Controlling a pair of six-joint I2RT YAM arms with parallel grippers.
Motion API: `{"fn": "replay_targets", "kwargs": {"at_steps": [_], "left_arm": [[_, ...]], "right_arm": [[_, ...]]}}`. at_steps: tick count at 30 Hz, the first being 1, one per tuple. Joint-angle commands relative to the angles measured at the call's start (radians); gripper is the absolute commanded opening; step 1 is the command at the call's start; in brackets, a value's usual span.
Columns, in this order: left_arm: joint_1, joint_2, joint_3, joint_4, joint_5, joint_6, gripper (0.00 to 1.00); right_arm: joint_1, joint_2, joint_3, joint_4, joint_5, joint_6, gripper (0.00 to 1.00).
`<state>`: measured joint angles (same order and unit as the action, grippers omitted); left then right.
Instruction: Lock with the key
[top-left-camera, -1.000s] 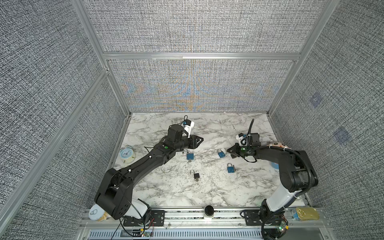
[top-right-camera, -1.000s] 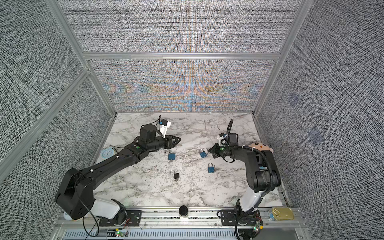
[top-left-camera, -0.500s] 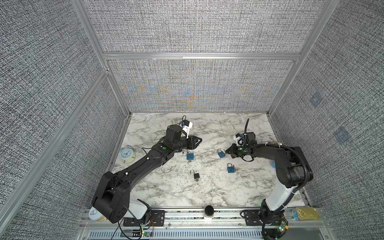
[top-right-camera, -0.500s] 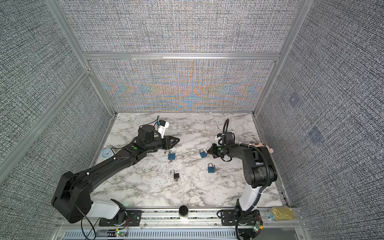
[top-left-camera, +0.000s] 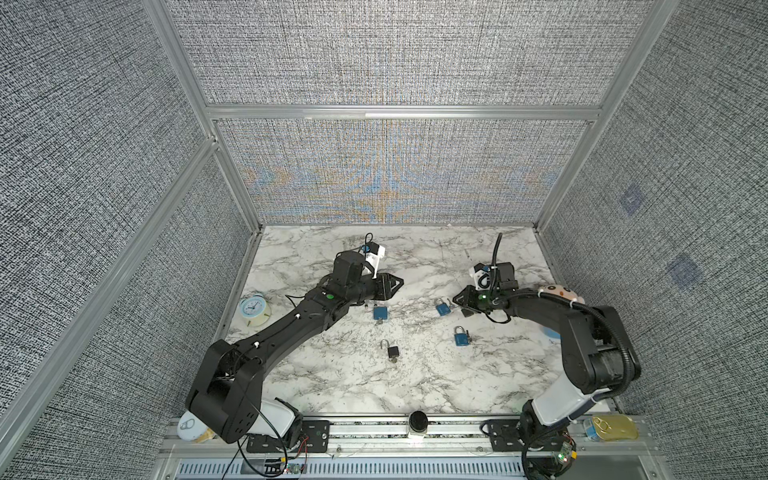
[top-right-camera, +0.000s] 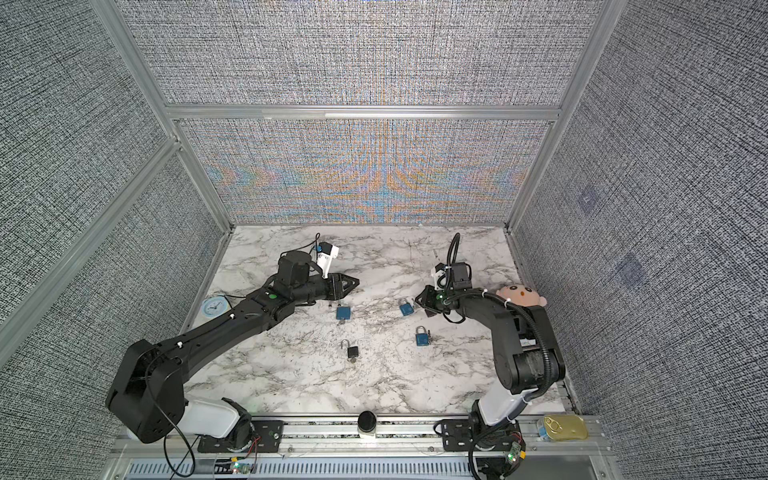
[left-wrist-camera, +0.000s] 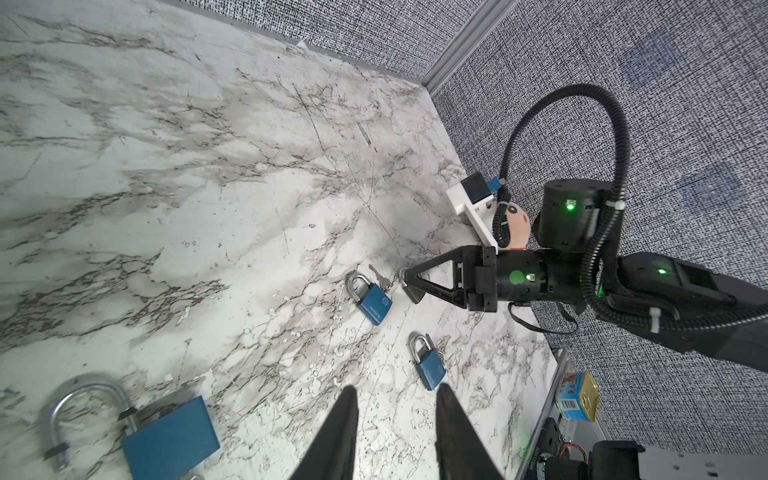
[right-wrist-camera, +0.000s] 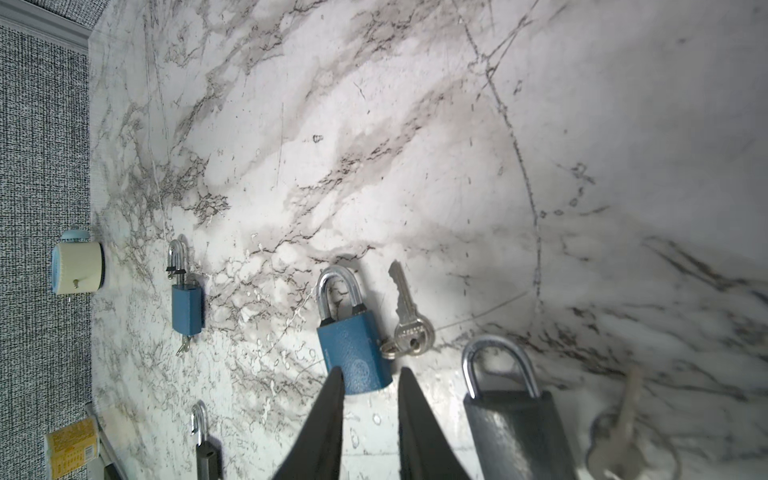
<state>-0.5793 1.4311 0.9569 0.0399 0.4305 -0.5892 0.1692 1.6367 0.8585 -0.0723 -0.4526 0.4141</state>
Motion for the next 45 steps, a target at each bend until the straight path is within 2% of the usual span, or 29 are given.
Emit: {"fn": "replay_targets", "kwargs": {"at_steps": [1,4,8,10,13,17,23,32,39,45], "left_arm": [[0.014,-0.019,-0.006,-0.051,-0.081,-0.031,0.34],[0.036,-0.049,-0.039,-0.077,-0.127,-0.032,0.34],[0.089,-0.128,-0.148,0.003,-0.100,-0.091,0.34],[0.117,-0.177,-0.208,0.055,-0.094,-0.123,0.34],[0.159,-0.260,-0.293,0.118,-0.088,-0.145,0.36],[0.213,-0.352,-0.359,0.108,-0.087,-0.166,0.42],[0.274,-0.401,-0.412,0.103,-0.018,-0.179,0.43],[0.315,-0.470,-0.455,0.099,0.038,-0.162,0.43],[0.331,-0.507,-0.468,0.080,0.089,-0.133,0.44],[0.340,-0.520,-0.491,0.096,0.106,-0.130,0.44]], "right_arm": [[0.046,-0.048,-0.001,-0.038,0.049,0.002,0.25],[0.143,-0.094,0.013,-0.074,0.131,0.003,0.26],[0.275,-0.115,0.041,-0.081,0.223,0.047,0.28],[0.325,-0.113,0.052,-0.062,0.246,0.076,0.32],[0.401,-0.089,0.104,-0.068,0.339,0.094,0.40],[0.471,-0.012,0.168,-0.052,0.347,0.117,0.45],[0.549,0.141,0.316,-0.115,0.427,0.134,0.48],[0.650,0.354,0.530,-0.232,0.543,0.196,0.50],[0.673,0.453,0.655,-0.313,0.555,0.245,0.51],[0.697,0.502,0.715,-0.392,0.611,0.258,0.51]]}}
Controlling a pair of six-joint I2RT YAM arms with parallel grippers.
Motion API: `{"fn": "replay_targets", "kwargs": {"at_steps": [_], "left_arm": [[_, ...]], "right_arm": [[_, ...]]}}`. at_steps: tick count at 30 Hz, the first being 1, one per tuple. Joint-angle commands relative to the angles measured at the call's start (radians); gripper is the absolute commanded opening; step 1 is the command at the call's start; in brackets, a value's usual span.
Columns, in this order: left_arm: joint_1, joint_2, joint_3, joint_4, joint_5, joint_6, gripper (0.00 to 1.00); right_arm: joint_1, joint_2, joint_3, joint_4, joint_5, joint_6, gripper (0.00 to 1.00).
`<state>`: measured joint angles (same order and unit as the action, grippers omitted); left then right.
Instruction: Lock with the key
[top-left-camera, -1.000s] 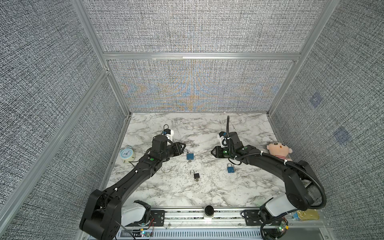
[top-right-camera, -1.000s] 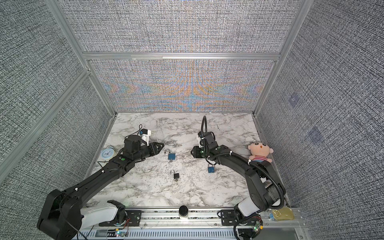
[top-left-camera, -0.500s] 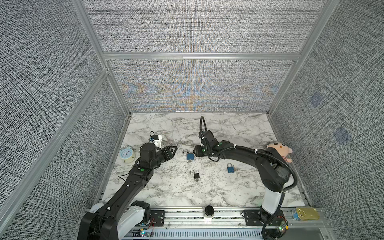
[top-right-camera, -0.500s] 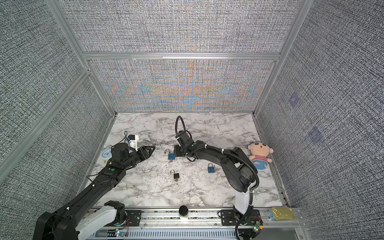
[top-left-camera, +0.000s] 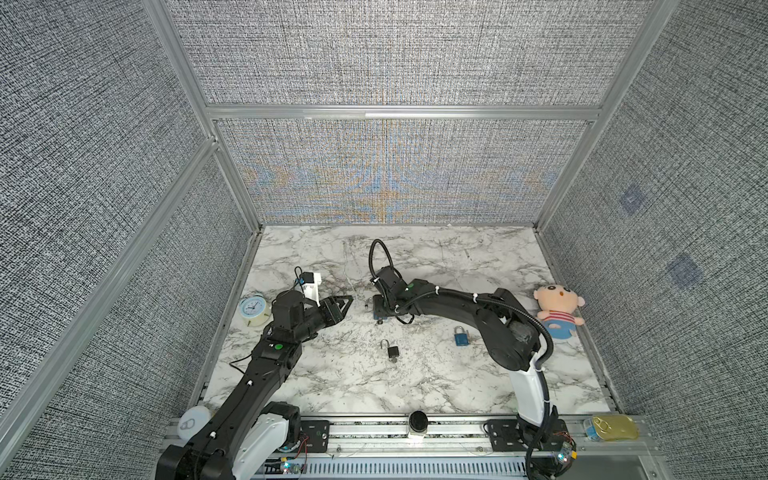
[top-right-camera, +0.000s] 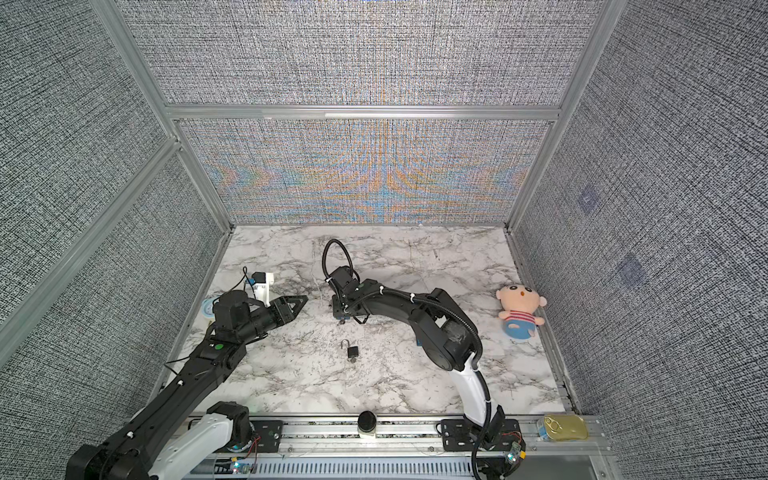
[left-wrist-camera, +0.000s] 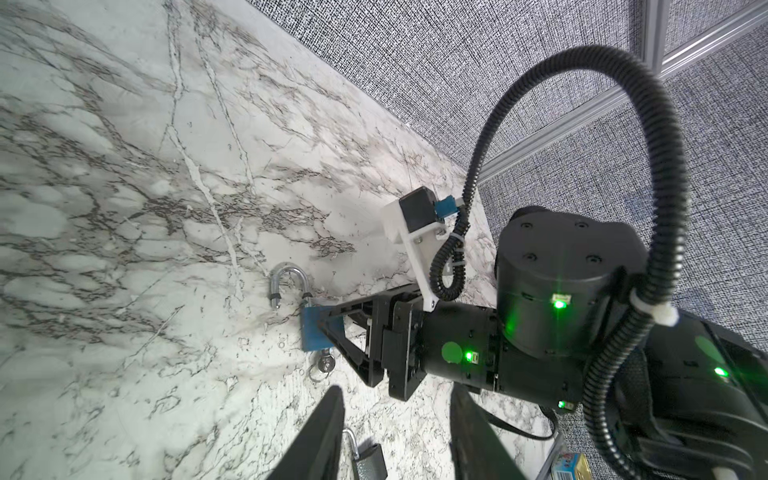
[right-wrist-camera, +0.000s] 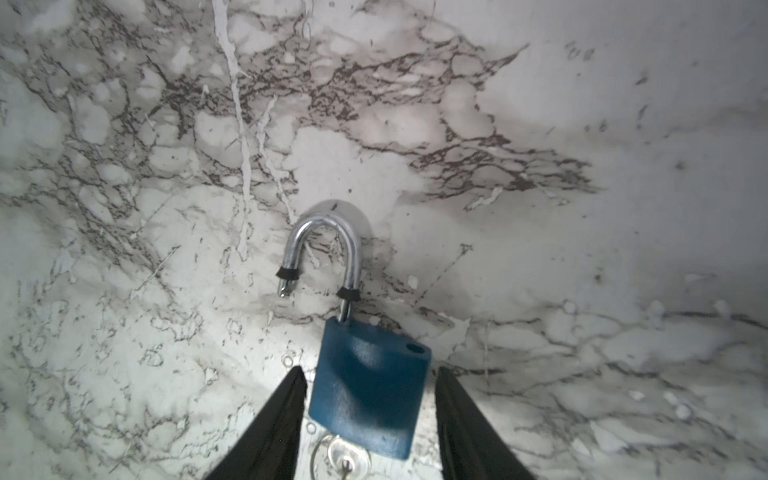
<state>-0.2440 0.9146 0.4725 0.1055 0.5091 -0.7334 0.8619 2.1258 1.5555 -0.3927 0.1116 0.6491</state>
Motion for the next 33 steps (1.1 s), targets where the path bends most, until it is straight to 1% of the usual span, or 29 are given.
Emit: {"fn": "replay_targets", "kwargs": {"at_steps": [1,6,12,17,24,33], "left_arm": [[0.006,-0.003,-0.009,0.035,0.029,0.014,0.44],[0.012,0.000,-0.015,0.043,0.048,0.011,0.44],[0.020,-0.012,-0.005,0.027,0.051,0.017,0.44],[0.026,-0.020,-0.002,0.023,0.051,0.017,0.44],[0.029,-0.020,0.003,0.008,0.059,0.014,0.44],[0.035,-0.037,0.004,-0.004,0.048,0.015,0.44]], "right_arm": [[0.006,0.021,0.028,-0.087,0.054,0.026,0.51],[0.008,0.038,0.044,-0.118,0.087,0.039,0.52],[0.012,0.055,0.058,-0.115,0.088,0.043,0.52],[0.018,0.080,0.093,-0.146,0.107,0.025,0.53],[0.019,0.100,0.099,-0.170,0.128,0.001,0.52],[0.019,0.133,0.123,-0.204,0.134,-0.010,0.52]]}}
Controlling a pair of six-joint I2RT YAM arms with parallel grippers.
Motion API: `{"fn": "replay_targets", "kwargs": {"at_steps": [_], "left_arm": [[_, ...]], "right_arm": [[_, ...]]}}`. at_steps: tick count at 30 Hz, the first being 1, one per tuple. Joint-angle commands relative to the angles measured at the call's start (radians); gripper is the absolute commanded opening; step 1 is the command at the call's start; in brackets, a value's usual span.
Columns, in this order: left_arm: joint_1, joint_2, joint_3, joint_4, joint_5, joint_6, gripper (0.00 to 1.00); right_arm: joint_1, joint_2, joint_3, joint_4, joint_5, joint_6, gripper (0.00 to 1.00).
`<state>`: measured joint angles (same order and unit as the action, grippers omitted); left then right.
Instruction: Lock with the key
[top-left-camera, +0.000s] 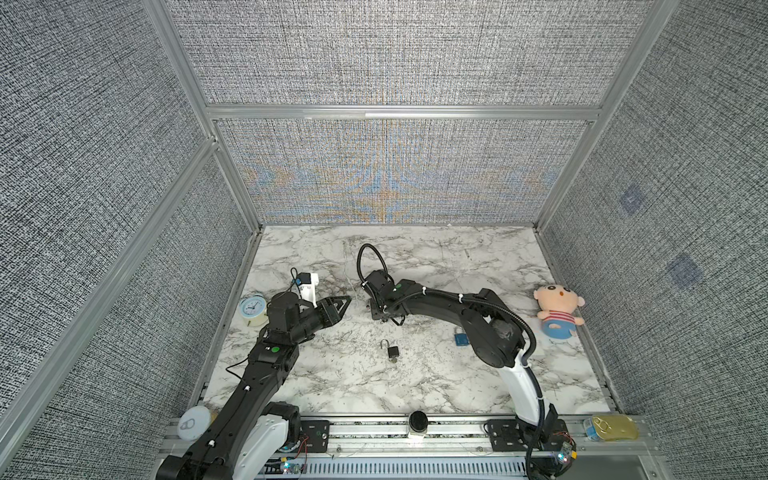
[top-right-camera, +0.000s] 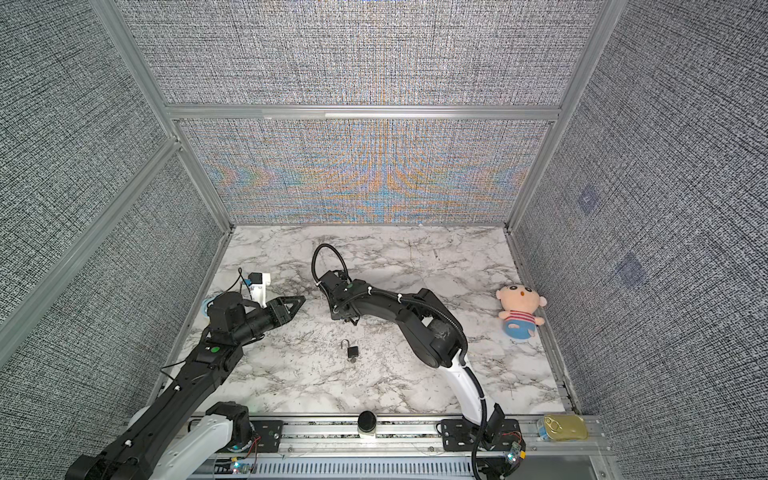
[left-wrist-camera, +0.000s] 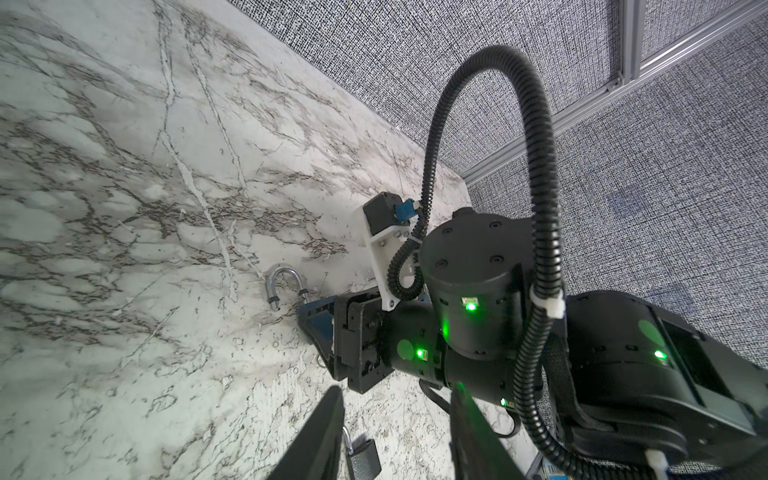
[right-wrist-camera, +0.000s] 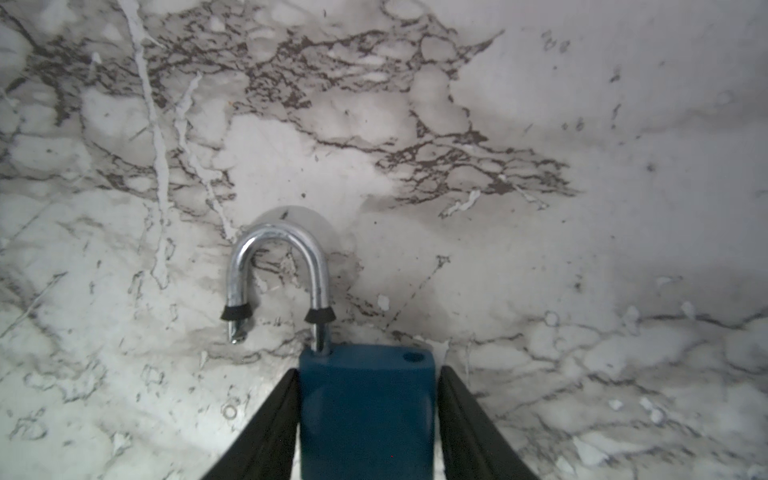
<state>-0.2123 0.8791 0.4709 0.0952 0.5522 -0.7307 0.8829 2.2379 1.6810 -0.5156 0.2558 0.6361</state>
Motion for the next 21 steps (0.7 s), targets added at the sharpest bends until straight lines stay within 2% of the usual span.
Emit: {"fn": "replay_targets", "kwargs": {"at_steps": [1,13,21], "left_arm": [[0.005,-0.003,0.006,0.006,0.004,0.012,0.44],[0.009,-0.034,0.015,-0.049,-0.018,0.038,0.44],[0.010,0.014,0.028,-0.057,-0.010,0.055,0.44]], "right_arm": [[-0.001,0.023,0.000,-0.086,-0.011,0.001,0.52],[-0.003,-0.012,-0.024,-0.076,0.009,-0.003,0.41],[-0.004,-0.064,-0.071,-0.063,0.018,-0.013,0.39]]}}
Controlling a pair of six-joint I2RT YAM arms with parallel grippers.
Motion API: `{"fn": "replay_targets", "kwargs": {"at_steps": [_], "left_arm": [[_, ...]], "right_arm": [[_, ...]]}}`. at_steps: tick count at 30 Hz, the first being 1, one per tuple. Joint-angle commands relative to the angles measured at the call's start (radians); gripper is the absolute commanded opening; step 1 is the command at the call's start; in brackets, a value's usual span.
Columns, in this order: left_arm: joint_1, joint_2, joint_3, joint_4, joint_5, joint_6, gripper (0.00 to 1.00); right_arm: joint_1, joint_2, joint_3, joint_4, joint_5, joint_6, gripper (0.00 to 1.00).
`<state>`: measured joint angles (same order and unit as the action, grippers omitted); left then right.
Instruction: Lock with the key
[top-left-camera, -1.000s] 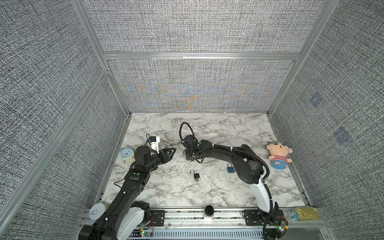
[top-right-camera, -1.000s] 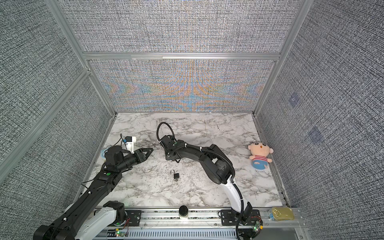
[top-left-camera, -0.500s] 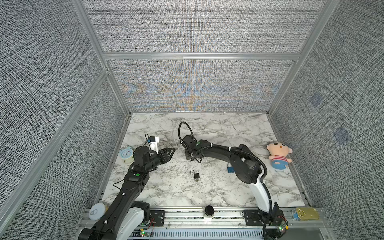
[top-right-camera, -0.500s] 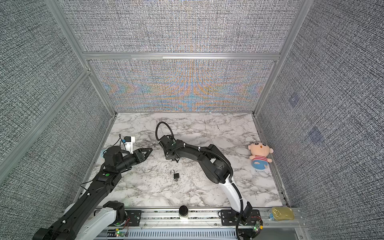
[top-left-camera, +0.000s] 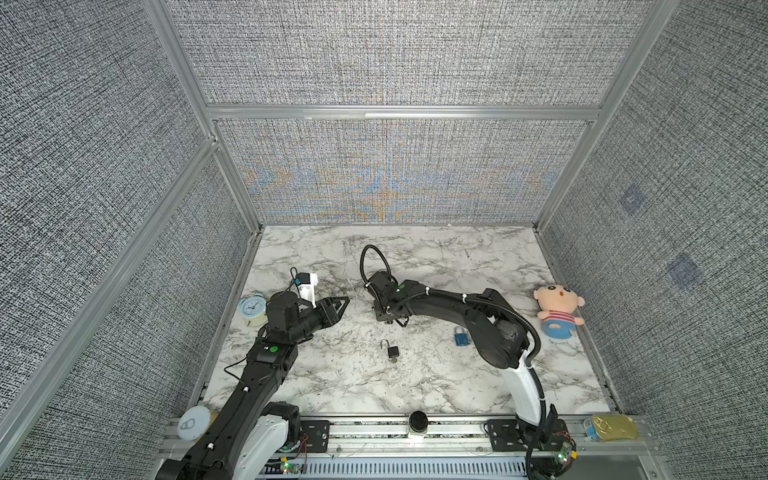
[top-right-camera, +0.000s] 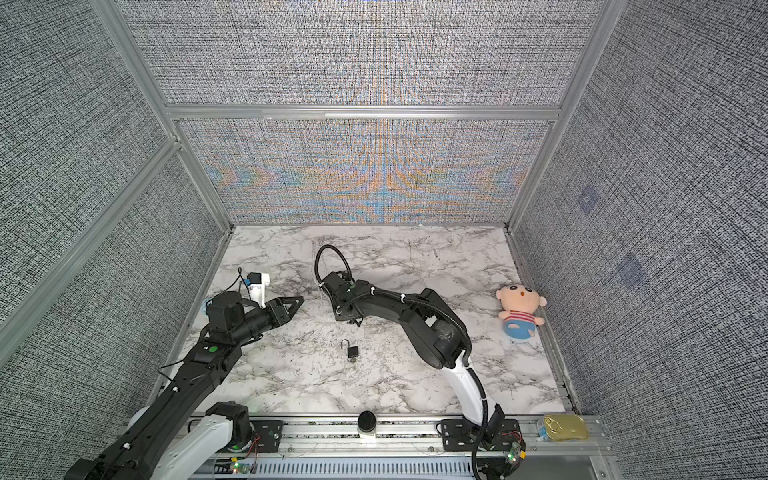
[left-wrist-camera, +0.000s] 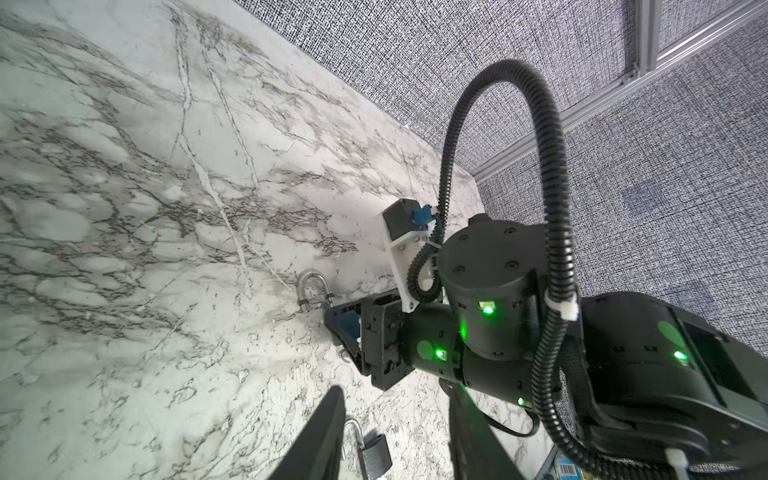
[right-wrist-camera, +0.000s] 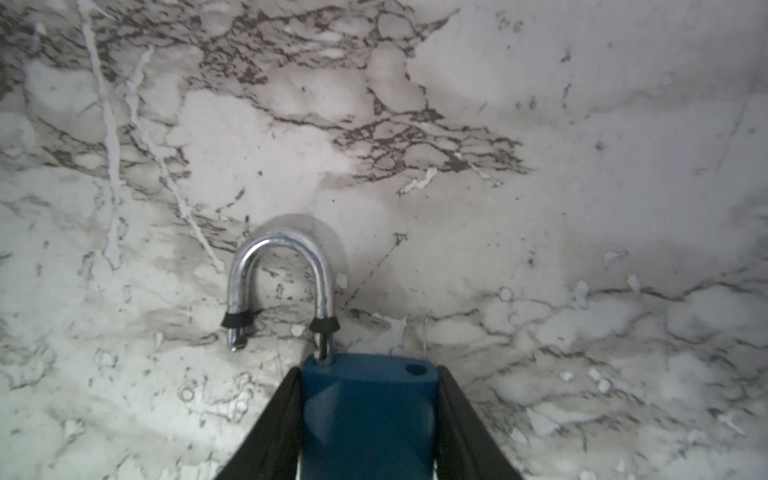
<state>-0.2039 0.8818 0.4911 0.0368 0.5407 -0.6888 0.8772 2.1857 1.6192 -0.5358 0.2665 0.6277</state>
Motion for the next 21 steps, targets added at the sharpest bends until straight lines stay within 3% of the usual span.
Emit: {"fn": "replay_targets", "kwargs": {"at_steps": [1,21], "left_arm": [[0.002,0.019,0.007,0.009,0.006,0.008,0.43],[-0.020,0.187,-0.060,0.183,0.104,-0.002,0.46]], "right_arm": [[0.001,-0.019,-0.016,-0.039,0.004,-0.007,0.39],[-0.013,-0.222,-0.197,0.085,-0.092,-0.035,0.39]]}}
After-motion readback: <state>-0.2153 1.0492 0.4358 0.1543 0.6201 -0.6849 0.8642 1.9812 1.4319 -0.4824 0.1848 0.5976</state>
